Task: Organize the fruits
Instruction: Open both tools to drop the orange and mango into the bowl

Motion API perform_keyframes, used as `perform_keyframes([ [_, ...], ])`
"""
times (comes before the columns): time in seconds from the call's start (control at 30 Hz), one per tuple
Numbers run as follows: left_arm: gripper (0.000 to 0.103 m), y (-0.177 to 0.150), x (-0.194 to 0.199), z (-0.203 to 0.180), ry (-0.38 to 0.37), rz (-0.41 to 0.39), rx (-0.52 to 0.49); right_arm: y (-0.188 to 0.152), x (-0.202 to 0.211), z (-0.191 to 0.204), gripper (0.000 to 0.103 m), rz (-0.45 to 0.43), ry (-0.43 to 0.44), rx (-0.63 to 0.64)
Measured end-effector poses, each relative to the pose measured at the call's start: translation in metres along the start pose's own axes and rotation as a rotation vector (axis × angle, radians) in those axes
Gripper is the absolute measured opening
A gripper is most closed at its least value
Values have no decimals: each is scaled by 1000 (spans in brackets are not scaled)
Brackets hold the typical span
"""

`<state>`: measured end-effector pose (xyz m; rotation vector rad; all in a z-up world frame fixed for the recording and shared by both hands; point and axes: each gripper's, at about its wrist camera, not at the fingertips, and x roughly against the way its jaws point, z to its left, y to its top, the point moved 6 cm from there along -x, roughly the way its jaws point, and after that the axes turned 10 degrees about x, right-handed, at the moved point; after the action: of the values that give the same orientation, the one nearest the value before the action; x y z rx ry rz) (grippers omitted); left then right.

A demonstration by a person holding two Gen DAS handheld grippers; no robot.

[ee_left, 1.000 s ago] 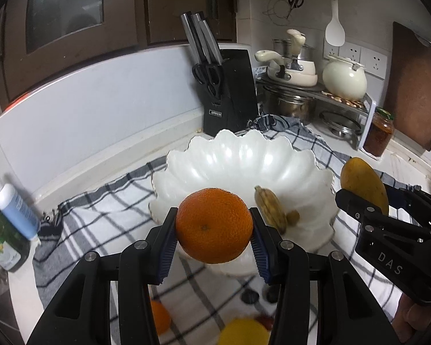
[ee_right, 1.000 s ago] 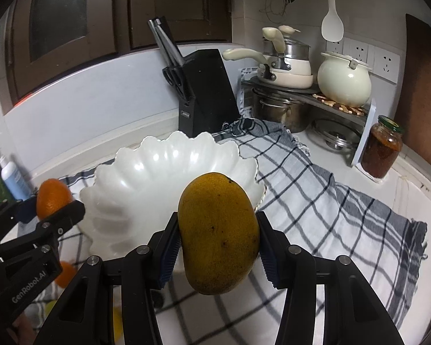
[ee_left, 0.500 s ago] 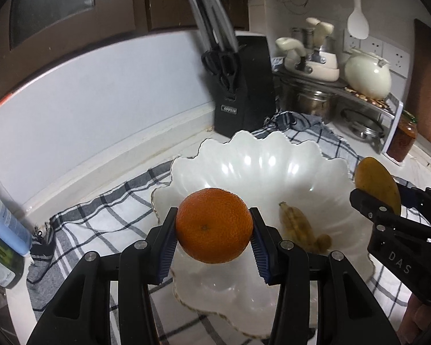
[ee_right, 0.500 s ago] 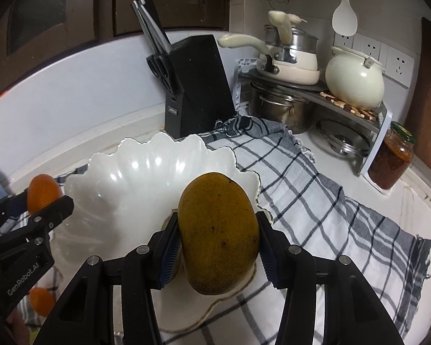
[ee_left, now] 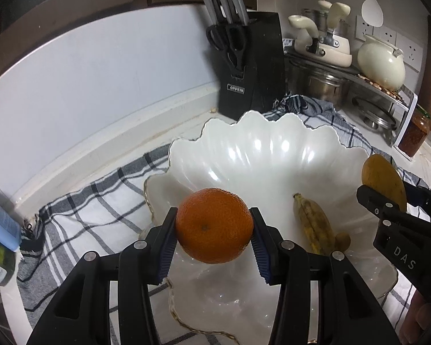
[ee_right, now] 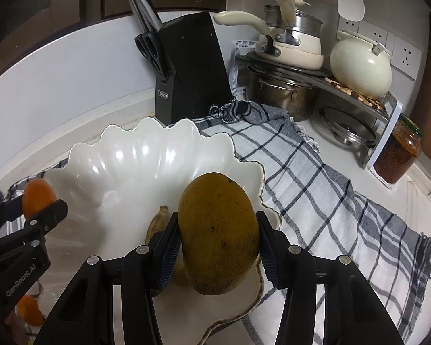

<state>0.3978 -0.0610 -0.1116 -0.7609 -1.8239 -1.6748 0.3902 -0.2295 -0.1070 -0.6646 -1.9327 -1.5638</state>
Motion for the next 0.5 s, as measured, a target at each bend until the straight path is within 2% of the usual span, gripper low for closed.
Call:
perform_keyframes([
  [0.07,48,-1,-1,0,-2,11,0,-1,-2,1,51,9,-3,3],
  [0.2,62,0,4,1,15,-16,-8,-4,-5,0,52,33,-14,1],
  [0.27,63,1,6,2,17,-19,-5,-3,-1,-2,60,17,-33,-6],
  [0.33,68,2,8,2,20,-21,-4,-1,5,-4,79,-4,-55,-13],
  [0.4,72,2,10,3,22,-24,-2,2,13,-6,86,-29,-80,-17],
  [0.5,75,1,14,4,23,-28,2,6,24,-7,88,-51,-96,-19],
])
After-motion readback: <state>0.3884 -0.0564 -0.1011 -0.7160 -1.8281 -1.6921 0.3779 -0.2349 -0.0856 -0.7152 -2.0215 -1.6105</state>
